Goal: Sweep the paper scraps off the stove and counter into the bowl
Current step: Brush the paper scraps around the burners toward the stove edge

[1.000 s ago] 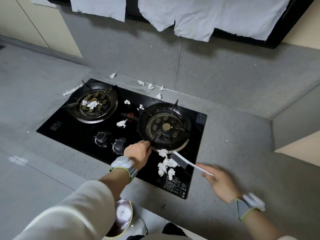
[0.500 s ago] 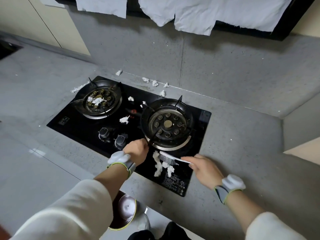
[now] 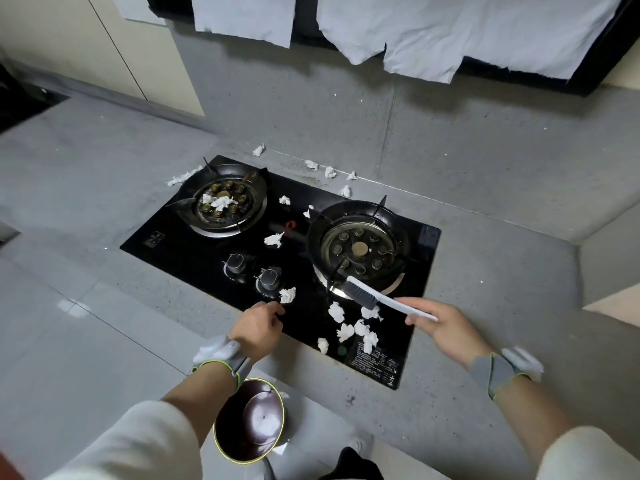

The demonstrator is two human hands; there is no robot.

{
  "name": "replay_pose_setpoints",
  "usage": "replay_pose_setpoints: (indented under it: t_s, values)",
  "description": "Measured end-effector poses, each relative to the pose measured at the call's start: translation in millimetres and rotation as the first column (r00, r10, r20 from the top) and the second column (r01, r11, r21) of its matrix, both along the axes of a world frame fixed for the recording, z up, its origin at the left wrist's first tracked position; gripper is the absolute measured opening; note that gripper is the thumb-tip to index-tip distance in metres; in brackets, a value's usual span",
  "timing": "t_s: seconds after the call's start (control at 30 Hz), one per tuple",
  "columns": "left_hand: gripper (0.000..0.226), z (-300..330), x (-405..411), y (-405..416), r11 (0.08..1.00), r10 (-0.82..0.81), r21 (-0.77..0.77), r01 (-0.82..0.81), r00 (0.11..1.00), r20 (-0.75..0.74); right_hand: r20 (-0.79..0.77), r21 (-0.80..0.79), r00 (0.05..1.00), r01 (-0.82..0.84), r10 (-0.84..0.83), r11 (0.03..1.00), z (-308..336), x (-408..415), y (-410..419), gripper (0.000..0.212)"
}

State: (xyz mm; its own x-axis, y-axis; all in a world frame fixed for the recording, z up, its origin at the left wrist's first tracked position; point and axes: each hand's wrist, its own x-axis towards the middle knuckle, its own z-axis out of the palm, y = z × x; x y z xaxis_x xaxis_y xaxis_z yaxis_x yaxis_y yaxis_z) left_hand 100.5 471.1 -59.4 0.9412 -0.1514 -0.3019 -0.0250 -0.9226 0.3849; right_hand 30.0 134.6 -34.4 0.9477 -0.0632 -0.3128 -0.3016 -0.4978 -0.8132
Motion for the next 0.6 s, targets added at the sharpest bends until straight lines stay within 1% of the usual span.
replay_pose_setpoints:
  t_s: [0.07, 0.1, 0.17, 0.23, 0.27, 0.33, 0.37, 0.43, 0.5, 0.6]
  values:
    - [0.037, -0.3, 1.5, 16.5, 1.000, -0.012, 0.001, 0.012, 1.000, -0.008, 0.016, -0.005, 0.999, -0.034, 0.034, 0.999, 11.0, 0.9, 27.9, 0.041]
    - [0.037, -0.8, 2.5, 25.1, 1.000, -0.022, -0.003, 0.022, 1.000, -0.013, 0.031, -0.048, 0.998, -0.060, 0.062, 0.997, 15.0, 1.7, 45.6, 0.040]
    - [0.035, 0.0, 3.6, 43.5, 0.999, -0.052, -0.014, 0.052, 0.999, -0.013, 0.069, -0.169, 0.995, -0.066, 0.079, 0.983, 15.8, 6.8, 85.1, 0.038]
    - [0.033, 2.4, 3.4, 63.7, 0.996, -0.085, -0.027, 0.085, 0.996, -0.012, 0.095, -0.321, 0.992, -0.046, 0.081, 0.946, 12.8, 19.5, 127.9, 0.039]
    - [0.032, 3.9, 3.5, 63.6, 0.995, -0.098, -0.025, 0.097, 0.995, -0.005, 0.092, -0.407, 0.990, -0.059, 0.105, 0.911, 11.3, 27.4, 137.9, 0.040]
    - [0.032, 8.2, 5.2, 77.3, 0.992, -0.120, -0.027, 0.120, 0.993, 0.005, 0.059, -0.580, 0.985, -0.096, 0.159, 0.809, 11.3, 41.5, 167.4, 0.043]
    - [0.032, 10.3, 5.9, 84.2, 0.991, -0.130, -0.030, 0.130, 0.991, 0.006, 0.024, -0.629, 0.986, -0.113, 0.165, 0.769, 12.6, 46.2, 179.2, 0.045]
    - [0.032, 13.5, 7.4, 97.4, 0.988, -0.150, -0.034, 0.150, 0.989, -0.004, -0.055, -0.676, 0.980, -0.179, 0.193, 0.715, 13.0, 46.2, 193.4, 0.050]
    - [0.033, 17.0, 8.7, 108.4, 0.984, -0.179, -0.028, 0.178, 0.984, -0.018, -0.094, -0.724, 0.967, -0.230, 0.237, 0.650, 14.8, 35.9, 194.7, 0.054]
    - [0.034, 20.6, 11.9, 117.6, 0.974, -0.225, -0.017, 0.225, 0.974, -0.033, -0.135, -0.810, 0.949, -0.271, 0.285, 0.520, 22.1, 16.0, 176.5, 0.054]
